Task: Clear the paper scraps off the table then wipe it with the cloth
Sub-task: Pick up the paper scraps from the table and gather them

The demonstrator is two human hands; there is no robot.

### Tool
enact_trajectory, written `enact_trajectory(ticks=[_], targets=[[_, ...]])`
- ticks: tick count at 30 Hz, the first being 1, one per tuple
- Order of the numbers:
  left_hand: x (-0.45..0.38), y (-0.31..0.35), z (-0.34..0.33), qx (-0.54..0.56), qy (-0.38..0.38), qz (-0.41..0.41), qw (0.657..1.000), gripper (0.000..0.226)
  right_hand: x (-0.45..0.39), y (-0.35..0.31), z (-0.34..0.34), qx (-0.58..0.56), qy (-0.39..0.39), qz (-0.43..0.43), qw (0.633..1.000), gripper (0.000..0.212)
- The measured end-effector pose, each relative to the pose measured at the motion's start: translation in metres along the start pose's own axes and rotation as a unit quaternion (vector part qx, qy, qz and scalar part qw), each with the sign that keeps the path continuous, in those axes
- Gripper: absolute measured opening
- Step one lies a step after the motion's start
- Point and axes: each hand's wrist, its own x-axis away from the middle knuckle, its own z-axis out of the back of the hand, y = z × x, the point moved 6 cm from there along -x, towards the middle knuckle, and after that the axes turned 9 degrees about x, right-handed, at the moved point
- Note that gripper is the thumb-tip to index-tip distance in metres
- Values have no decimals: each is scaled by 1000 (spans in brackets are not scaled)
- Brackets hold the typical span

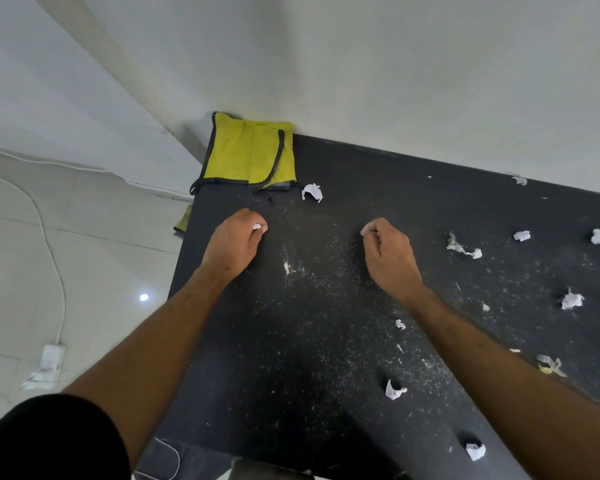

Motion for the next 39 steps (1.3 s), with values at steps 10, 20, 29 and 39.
enact_trajectory(ticks=[10,20,29,39], targets=[[-18,34,-8,169,-20,84,982,19,-3,-5,10,-24,9,-19,999,21],[-51,63,-28,228,-16,123,966,15,-9,35,50,-9,37,-85,996,40],[-74,68,-39,69,-40,-11,997,25,18,-3,-23,211,-174,122,954,38],[-72,73,-31,62,-68,7,996,20,24,6,-16,125,-137,60,981,21]])
